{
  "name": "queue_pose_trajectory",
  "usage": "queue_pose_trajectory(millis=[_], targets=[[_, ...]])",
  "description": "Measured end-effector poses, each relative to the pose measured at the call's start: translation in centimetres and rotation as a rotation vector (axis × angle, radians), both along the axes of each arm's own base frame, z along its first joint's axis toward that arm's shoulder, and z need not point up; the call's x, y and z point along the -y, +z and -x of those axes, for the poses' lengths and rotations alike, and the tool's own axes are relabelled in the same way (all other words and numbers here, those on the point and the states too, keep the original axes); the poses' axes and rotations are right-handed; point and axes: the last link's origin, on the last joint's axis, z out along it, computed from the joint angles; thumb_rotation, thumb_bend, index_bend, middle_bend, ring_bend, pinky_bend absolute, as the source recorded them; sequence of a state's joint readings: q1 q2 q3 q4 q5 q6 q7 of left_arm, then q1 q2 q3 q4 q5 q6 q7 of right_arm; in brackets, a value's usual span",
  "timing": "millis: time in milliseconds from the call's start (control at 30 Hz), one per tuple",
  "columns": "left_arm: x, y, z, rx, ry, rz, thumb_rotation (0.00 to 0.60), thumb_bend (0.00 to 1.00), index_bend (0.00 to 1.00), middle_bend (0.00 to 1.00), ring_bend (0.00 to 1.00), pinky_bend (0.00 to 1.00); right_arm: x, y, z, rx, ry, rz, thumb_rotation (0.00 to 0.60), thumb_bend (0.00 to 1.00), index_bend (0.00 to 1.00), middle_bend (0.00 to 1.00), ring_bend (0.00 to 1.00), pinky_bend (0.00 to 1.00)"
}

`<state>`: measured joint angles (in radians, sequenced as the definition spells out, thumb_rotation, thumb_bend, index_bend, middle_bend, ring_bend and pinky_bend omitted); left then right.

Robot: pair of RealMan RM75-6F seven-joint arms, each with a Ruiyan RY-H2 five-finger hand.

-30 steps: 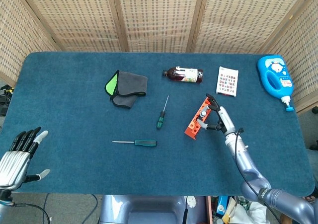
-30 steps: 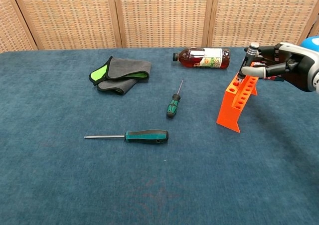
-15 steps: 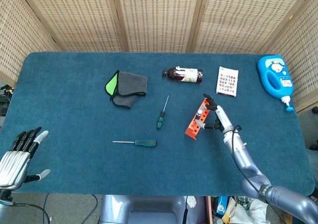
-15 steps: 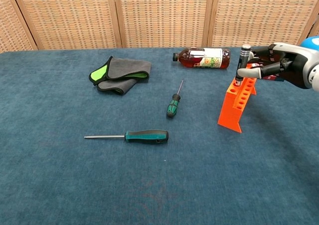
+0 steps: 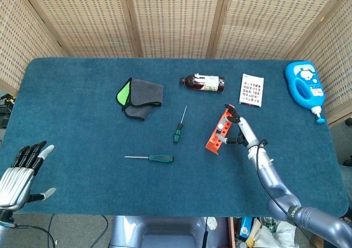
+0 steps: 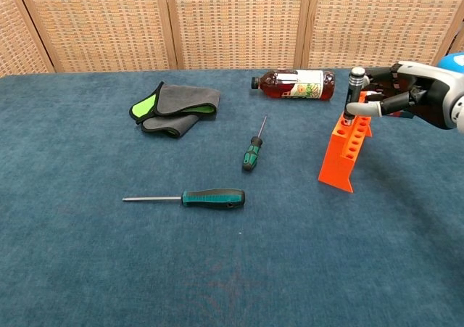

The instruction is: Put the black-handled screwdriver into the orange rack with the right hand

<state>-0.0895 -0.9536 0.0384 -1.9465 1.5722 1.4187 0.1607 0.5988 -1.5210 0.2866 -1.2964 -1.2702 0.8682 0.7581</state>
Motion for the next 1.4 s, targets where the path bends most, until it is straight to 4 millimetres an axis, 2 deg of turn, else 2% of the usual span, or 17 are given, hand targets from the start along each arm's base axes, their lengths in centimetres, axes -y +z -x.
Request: queue_pose_trajectory(millis=[400, 500, 533, 567, 667, 767, 1000, 1200, 1400], targets=[[0.0, 0.0, 0.0, -0.001, 0.003, 0.001, 0.600, 0.00, 0.00, 0.00, 0.00, 0.00, 0.1, -0.5, 0.7, -0.085, 0.041, 0.010, 0.600, 0.35, 0.64, 0.02, 0.00, 0.00], [0.0, 0.0, 0.0, -0.001, 0.003, 0.001, 0.600, 0.00, 0.00, 0.00, 0.00, 0.00, 0.1, -0.6, 0.7, -0.095, 0.039, -0.002, 0.600, 0.34, 0.48, 0.01, 0.00, 0.00], [0.0, 0.0, 0.0, -0.001, 0.003, 0.000, 0.600, 0.00, 0.00, 0.00, 0.00, 0.00, 0.1, -0.6, 0.7, -0.099, 0.039, -0.007, 0.600, 0.31, 0.37, 0.00, 0.00, 0.00], [0.0, 0.0, 0.0, -0.002, 0.003, -0.001, 0.600, 0.00, 0.00, 0.00, 0.00, 0.00, 0.1, -0.5, 0.6, -0.101, 0.040, -0.012, 0.600, 0.28, 0.31, 0.00, 0.00, 0.00], [0.0, 0.0, 0.0, -0.001, 0.004, 0.001, 0.600, 0.00, 0.00, 0.00, 0.00, 0.00, 0.1, -0.4, 0.5, -0.101, 0.042, -0.019, 0.600, 0.07, 0.12, 0.00, 0.00, 0.00], [0.0, 0.0, 0.0, -0.001, 0.002, 0.002, 0.600, 0.00, 0.00, 0.00, 0.00, 0.00, 0.1, -0.3, 0.4, -0.102, 0.044, -0.015, 0.600, 0.00, 0.02, 0.00, 0.00, 0.00], [0.0, 0.0, 0.0, 0.001, 0.001, 0.003, 0.600, 0.00, 0.00, 0.00, 0.00, 0.00, 0.1, 0.7, -0.4, -0.064, 0.051, 0.014, 0.600, 0.00, 0.00, 0.00, 0.00, 0.00], [0.0, 0.0, 0.0, 0.003, 0.000, 0.007, 0.600, 0.00, 0.00, 0.00, 0.00, 0.00, -0.5, 2.7, -1.6, -0.035, 0.103, 0.055, 0.600, 0.00, 0.00, 0.00, 0.00, 0.00], [0.0, 0.2, 0.2, -0.003, 0.001, -0.004, 0.600, 0.00, 0.00, 0.00, 0.00, 0.00, -2.0, 5.7, -1.4, -0.175, 0.220, 0.184, 0.600, 0.00, 0.00, 0.00, 0.00, 0.00]])
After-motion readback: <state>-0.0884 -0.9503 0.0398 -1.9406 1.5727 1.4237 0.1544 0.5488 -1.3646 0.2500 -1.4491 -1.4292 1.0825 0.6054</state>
